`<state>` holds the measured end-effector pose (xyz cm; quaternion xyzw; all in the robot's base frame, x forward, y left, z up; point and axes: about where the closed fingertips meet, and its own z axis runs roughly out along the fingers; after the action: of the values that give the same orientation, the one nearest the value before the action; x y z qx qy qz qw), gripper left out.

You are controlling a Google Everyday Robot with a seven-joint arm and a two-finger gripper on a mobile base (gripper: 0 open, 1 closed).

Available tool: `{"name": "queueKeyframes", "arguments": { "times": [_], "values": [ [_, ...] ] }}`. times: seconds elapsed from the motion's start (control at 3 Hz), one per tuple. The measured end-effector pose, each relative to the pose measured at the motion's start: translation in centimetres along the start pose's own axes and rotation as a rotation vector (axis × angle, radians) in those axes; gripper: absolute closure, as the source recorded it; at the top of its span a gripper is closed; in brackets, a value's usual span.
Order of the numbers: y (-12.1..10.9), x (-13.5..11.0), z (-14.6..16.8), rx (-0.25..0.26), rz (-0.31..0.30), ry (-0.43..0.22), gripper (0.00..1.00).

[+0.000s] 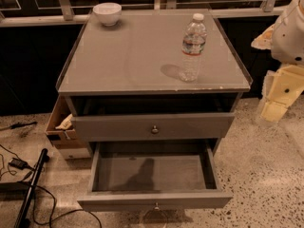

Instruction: Place water bottle into middle drawer

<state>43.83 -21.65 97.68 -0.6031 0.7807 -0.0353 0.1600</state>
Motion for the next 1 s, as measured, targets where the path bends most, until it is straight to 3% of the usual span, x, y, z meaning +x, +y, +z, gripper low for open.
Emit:
{"name": "queueKeyframes", "arguments": {
  "times": [0.33, 1.0],
  "values": [
    [-0.2, -0.1, -0.1, 0.017, 0.009, 0.004, 0.0],
    [-7.5, 0.9, 1.9, 0.118, 0.133, -0.063, 0.0]
  ]
}}
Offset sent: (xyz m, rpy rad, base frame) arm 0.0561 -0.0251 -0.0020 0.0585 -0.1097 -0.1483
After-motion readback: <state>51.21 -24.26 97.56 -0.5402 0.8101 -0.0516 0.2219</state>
